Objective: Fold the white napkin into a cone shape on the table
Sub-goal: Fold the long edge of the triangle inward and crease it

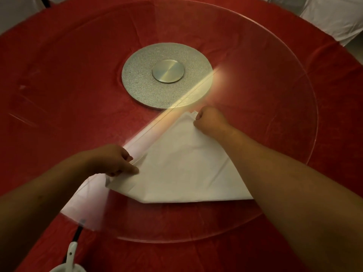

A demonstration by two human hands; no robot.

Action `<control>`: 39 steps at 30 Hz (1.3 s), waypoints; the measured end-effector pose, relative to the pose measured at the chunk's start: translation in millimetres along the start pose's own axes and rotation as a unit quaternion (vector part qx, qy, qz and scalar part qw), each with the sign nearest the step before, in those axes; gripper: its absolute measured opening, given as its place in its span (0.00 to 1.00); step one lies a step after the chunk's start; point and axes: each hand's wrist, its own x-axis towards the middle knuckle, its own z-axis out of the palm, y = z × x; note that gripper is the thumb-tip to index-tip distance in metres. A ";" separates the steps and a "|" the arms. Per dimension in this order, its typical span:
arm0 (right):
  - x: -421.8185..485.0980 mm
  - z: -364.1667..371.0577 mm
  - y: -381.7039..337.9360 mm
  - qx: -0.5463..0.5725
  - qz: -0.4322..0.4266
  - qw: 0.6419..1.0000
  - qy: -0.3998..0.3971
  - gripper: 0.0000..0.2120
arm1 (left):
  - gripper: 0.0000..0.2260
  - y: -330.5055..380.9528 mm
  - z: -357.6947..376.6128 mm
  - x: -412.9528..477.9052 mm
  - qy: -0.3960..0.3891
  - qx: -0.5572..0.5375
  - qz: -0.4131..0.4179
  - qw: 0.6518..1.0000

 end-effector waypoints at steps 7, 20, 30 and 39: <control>-3.2 -14.5 13.1 0.159 0.019 0.986 -0.037 0.09 | 0.11 -12.4 5.6 -19.1 -0.047 -0.007 0.036 0.998; -12.5 -35.1 0.7 0.141 0.029 0.985 -0.090 0.07 | 0.16 -27.9 10.8 -24.9 0.022 -0.026 0.062 0.998; -4.8 -9.6 10.2 0.050 0.019 0.999 -0.002 0.11 | 0.16 -30.3 19.2 -26.4 0.115 0.100 0.047 0.987; -10.7 6.1 20.3 -0.117 0.017 0.983 0.142 0.16 | 0.18 -48.5 10.4 -31.5 0.131 0.201 -0.003 0.971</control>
